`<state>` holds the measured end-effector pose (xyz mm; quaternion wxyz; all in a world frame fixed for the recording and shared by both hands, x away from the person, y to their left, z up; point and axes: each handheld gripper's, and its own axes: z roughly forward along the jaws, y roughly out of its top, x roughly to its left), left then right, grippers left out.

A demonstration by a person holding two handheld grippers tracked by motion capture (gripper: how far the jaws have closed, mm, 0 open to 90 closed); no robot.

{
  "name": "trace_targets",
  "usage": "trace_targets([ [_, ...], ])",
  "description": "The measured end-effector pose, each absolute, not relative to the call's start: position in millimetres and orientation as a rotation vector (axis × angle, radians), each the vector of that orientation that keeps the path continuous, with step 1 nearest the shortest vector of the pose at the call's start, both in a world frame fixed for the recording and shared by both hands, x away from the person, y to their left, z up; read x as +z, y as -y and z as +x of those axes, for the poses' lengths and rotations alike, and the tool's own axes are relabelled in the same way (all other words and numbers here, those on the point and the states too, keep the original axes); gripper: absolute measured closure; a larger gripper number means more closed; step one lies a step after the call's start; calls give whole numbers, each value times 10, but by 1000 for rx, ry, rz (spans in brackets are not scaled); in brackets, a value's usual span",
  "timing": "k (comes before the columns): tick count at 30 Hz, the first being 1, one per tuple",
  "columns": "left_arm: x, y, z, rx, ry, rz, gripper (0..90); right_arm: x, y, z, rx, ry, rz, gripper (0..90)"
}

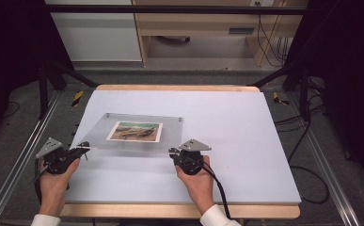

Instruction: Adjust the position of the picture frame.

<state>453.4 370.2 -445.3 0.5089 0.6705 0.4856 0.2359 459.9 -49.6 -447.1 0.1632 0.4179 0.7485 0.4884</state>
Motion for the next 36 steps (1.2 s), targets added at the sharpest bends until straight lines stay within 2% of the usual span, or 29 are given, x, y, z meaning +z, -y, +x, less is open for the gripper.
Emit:
trace_targets([
  [6, -4287, -3582, 4441, 580, -1139, 1607, 845, -4262, 651, 4593, 1416, -2096, 1152, 826],
  [15, -4118, -3341, 4410, 590, -1093, 1595, 845, -4134, 907, 4573, 1433, -2071, 1138, 821],
  [21, -4053, -3050, 4510, 586, -1064, 1600, 845, -4067, 1174, 4581, 1415, -2041, 1153, 820],
  [28, -4001, -2471, 4869, 565, -999, 1612, 845, -4022, 1697, 4643, 1373, -1962, 1237, 820],
  [32, -4088, -2247, 5004, 542, -975, 1625, 844, -4026, 1921, 4688, 1334, -1931, 1265, 821],
  [36, -4236, -2199, 5000, 505, -985, 1628, 841, -4113, 2039, 4677, 1323, -1939, 1296, 824],
])
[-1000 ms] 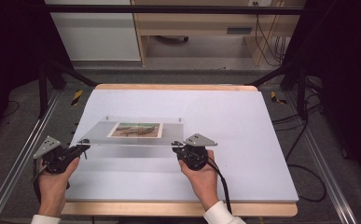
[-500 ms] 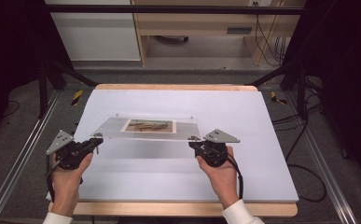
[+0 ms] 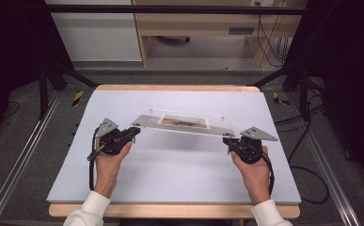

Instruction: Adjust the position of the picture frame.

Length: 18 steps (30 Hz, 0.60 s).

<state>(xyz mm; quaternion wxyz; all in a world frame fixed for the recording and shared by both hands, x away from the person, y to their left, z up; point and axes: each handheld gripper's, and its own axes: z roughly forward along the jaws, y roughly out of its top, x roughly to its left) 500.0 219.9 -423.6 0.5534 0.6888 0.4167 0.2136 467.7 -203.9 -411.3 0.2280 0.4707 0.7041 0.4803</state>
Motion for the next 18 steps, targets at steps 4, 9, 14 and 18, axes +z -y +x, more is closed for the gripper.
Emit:
trace_targets([
  [4, -4309, -2209, 4925, 503, -989, 1647, 843, -4185, 2027, 4631, 1308, -1948, 1267, 823],
  [9, -4382, -2159, 4832, 497, -998, 1672, 843, -4285, 2074, 4620, 1287, -1954, 1288, 834],
  [14, -4441, -2116, 4767, 509, -1016, 1727, 842, -4360, 2104, 4606, 1279, -1982, 1305, 841],
  [18, -4482, -2092, 4738, 528, -1023, 1744, 842, -4410, 2105, 4591, 1277, -1994, 1322, 845],
])
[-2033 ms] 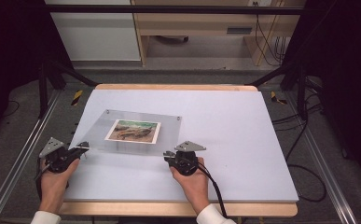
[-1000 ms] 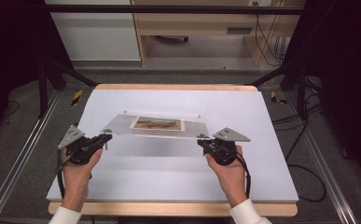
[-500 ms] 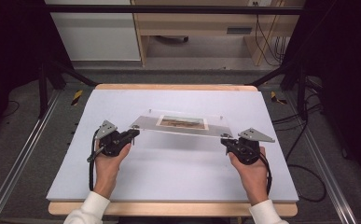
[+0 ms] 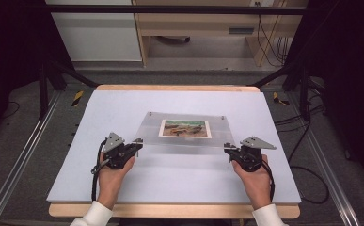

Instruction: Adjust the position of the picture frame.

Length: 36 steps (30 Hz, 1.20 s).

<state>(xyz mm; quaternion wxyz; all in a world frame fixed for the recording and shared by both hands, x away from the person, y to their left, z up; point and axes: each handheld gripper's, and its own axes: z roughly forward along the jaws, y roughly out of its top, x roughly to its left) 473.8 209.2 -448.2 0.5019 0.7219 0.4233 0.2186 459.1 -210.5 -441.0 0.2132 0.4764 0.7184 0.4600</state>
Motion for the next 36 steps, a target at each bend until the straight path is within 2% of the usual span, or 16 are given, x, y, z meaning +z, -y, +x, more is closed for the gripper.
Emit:
trace_targets([
  [36, -4736, -2017, 4702, 528, -1059, 1836, 841, -4699, 2138, 4620, 1207, -2066, 1376, 844],
])
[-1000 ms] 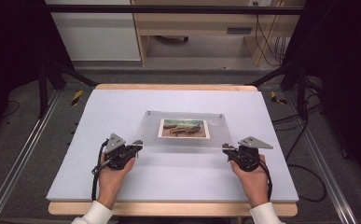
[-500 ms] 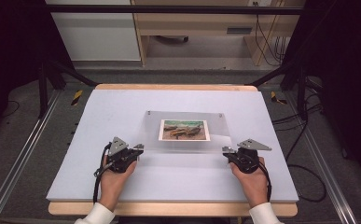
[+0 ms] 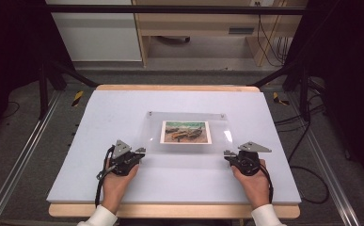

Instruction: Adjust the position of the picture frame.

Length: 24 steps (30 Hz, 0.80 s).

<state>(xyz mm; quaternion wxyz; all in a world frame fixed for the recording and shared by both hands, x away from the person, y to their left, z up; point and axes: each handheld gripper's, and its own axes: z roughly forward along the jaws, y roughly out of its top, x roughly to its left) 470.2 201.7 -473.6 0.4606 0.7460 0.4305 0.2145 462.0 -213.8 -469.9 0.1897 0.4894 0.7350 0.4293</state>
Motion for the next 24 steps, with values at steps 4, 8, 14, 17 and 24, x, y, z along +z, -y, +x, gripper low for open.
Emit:
trace_targets([
  [4, -4746, -2018, 4710, 523, -1051, 1845, 842, -4695, 2133, 4639, 1198, -2067, 1371, 843],
  [8, -4755, -2003, 4706, 524, -1051, 1849, 842, -4705, 2140, 4653, 1191, -2060, 1391, 842],
  [14, -4785, -1992, 4705, 545, -1048, 1850, 842, -4732, 2144, 4667, 1181, -2074, 1381, 842],
  [17, -4786, -1995, 4705, 542, -1046, 1852, 842, -4737, 2143, 4665, 1184, -2073, 1385, 842],
  [24, -4779, -2019, 4714, 518, -1045, 1854, 834, -4739, 2148, 4665, 1193, -2074, 1392, 836],
])
